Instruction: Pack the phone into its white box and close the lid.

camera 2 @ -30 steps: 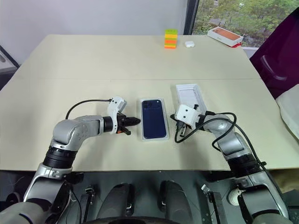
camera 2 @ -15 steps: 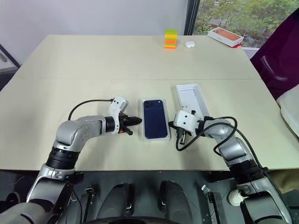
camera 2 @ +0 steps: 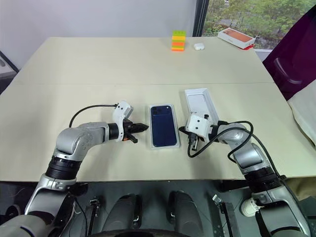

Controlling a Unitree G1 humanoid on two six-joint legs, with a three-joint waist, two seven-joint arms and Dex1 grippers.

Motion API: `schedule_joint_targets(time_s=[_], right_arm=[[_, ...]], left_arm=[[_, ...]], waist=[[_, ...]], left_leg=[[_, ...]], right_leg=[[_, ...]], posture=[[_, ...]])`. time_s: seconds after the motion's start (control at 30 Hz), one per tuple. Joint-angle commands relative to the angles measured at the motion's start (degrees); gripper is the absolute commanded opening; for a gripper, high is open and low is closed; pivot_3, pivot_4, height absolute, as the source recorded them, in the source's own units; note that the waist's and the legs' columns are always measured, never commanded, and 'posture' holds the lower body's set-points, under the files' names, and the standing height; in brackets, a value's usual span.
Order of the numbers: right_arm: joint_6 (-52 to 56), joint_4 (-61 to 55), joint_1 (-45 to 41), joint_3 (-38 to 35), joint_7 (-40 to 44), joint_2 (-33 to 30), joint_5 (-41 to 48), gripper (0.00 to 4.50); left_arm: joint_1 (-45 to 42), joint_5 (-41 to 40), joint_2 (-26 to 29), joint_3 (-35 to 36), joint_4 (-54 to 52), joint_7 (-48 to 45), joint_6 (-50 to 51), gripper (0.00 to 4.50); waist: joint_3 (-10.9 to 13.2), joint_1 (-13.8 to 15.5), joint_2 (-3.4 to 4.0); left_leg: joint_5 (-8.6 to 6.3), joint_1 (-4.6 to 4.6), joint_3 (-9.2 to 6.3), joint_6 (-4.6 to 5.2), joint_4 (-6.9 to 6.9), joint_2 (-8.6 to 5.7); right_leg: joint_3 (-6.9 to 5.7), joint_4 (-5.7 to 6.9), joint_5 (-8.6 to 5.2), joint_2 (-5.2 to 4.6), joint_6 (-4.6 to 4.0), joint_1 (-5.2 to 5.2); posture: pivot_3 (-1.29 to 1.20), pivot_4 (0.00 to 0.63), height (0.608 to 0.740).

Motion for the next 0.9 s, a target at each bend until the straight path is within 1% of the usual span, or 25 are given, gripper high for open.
schedule_joint_targets(time_s=[0.03,0.07,0.1,0.17,0.2,0.23,0.33,0.37,0.4,0.43,0.53,0.6,0.73,0.77,0.83,0.9], right_arm=[[6.35,-4.1,-3.1,-6.1,1.81,-1.44,7.18,0.03],[8.47,-5.02,-3.53,-6.92,2.25,-1.59,8.69,0.03],[12.52,-6.48,-4.33,-7.99,2.96,-1.58,11.59,0.01],[18.11,-7.72,-6.34,-9.35,1.4,-1.02,13.76,0.55],[20.68,-8.26,-7.26,-8.62,1.01,-1.57,13.25,0.9],[22.39,-8.16,-8.1,-7.63,0.11,-2.07,11.82,1.33],[29.41,-6.56,-11.53,-4.93,-4.64,-1.86,7.81,2.85],[31.55,-6.44,-12.43,-4.29,-6.1,-1.58,6.96,3.42],[33.06,-6.59,-13.09,-3.61,-7.05,-1.53,6.16,3.94],[36.2,-7.27,-13.91,-3.13,-8.08,-1.27,6.02,4.46],[43.97,-8.45,-16.11,-1.53,-12.2,-0.45,4.15,4.46],[49.72,-9.66,-16.88,-1.62,-13.82,0.67,5.09,4.46],[63.06,-13.77,-18.1,-4.34,-16.86,3.75,8.44,4.46],[65.59,-14.97,-18.1,-4.52,-17.54,4.21,8.92,4.46],[72.34,-16.7,-18.28,-6.44,-19.21,6.67,10.6,4.46],[74.32,-18.33,-18.13,-5.34,-21.19,6.99,10.24,4.46]], left_arm=[[0.62,-0.99,4.87,4.44,-3.25,-3.96,-3.45,0.0],[0.82,-1.16,6.06,5.1,-3.34,-4.83,-4.04,0.0],[0.73,-1.93,7.24,6.3,-3.19,-6.04,-4.42,0.25],[-0.07,-2.8,8.43,8.88,-1.26,-7.11,-5.59,0.84],[-0.67,-2.77,9.28,10.17,0.17,-8.61,-8.0,1.31],[-1.15,-2.14,9.79,10.93,1.46,-9.64,-10.99,1.76],[-1.32,-0.71,11.41,11.55,4.26,-13.97,-18.94,3.25],[-1.08,-1.0,11.68,11.73,4.63,-15.42,-20.55,3.82],[-1.03,-1.73,11.78,12.03,5.02,-16.26,-20.69,4.29],[-0.81,-1.75,11.94,12.25,5.31,-16.88,-21.73,4.5],[0.8,-1.88,12.67,12.48,4.8,-19.84,-24.33,4.5],[1.81,-1.49,12.22,13.27,4.55,-20.38,-27.92,4.5],[3.87,-2.64,12.07,15.22,3.43,-22.07,-32.65,4.5],[4.67,-2.32,11.97,15.52,2.94,-22.68,-35.12,4.5],[5.56,-2.95,11.85,15.67,2.58,-23.64,-35.78,4.5],[6.04,-2.41,11.34,15.5,2.35,-23.08,-37.27,4.5]], waist=[[0.0,0.06,0.0],[0.01,0.05,0.01],[0.01,0.09,0.01],[0.01,0.19,0.01],[0.01,0.26,0.01],[0.01,0.28,0.01],[0.01,0.33,0.01],[0.01,0.36,0.01],[0.01,0.36,0.01],[0.01,0.36,0.01],[0.01,0.22,0.01],[0.01,0.11,0.01],[0.01,0.18,0.02],[0.01,0.11,0.02],[0.01,0.18,0.02],[0.01,0.22,0.02]], left_leg=[[0.0,-0.01,-0.01,0.0,0.0,0.01],[0.0,-0.01,-0.01,0.0,0.0,0.01],[0.0,-0.03,-0.01,0.0,0.0,0.02],[0.0,-0.02,-0.02,0.0,0.0,0.02],[0.0,-0.02,-0.01,0.0,0.0,0.02],[0.0,-0.02,-0.01,0.0,0.01,0.02],[0.0,-0.05,0.01,0.0,0.0,0.02],[0.0,-0.05,0.03,0.0,0.0,0.01],[0.0,-0.08,0.03,0.0,0.0,0.01],[0.0,-0.1,0.04,0.0,0.0,0.01],[0.0,-0.13,0.1,0.0,0.0,0.0],[0.0,-0.12,0.11,0.01,0.0,0.01],[0.0,-0.12,0.07,0.01,-0.01,0.08],[0.0,-0.12,0.07,0.01,-0.01,0.08],[-0.01,-0.13,0.09,0.01,-0.02,0.08],[-0.01,-0.13,0.1,0.01,-0.01,0.07]], right_leg=[[0.0,0.0,0.0,0.01,-0.01,0.0],[-0.01,0.01,0.02,0.02,-0.03,-0.02],[-0.01,0.04,0.04,0.02,-0.07,-0.06],[-0.02,0.03,0.04,0.03,-0.07,-0.06],[-0.02,0.04,0.04,0.02,-0.07,-0.06],[-0.03,0.04,0.03,0.01,-0.07,-0.05],[-0.05,0.01,0.04,-0.01,-0.08,-0.05],[-0.05,0.01,0.07,-0.02,-0.14,-0.06],[-0.05,0.0,0.1,-0.03,-0.19,-0.08],[-0.04,-0.02,0.1,-0.04,-0.19,-0.09],[-0.03,-0.01,0.11,-0.06,-0.19,-0.13],[-0.03,0.0,0.11,-0.05,-0.19,-0.15],[-0.01,0.06,0.11,0.02,-0.2,-0.19],[-0.01,0.07,0.11,0.02,-0.2,-0.19],[0.0,0.06,0.11,0.0,-0.2,-0.2],[0.0,0.06,0.11,-0.01,-0.2,-0.19]], posture=[[0.0,0.15,0.74],[0.0,0.15,0.74],[0.0,0.15,0.74],[0.0,0.15,0.74],[0.0,0.15,0.74],[0.0,0.15,0.74],[0.0,0.15,0.74],[0.0,0.15,0.74],[0.0,0.15,0.74],[0.0,0.15,0.74],[0.0,0.15,0.74],[0.0,0.15,0.74],[0.0,0.15,0.74],[0.0,0.15,0.74],[0.0,0.15,0.74],[0.0,0.15,0.74]])
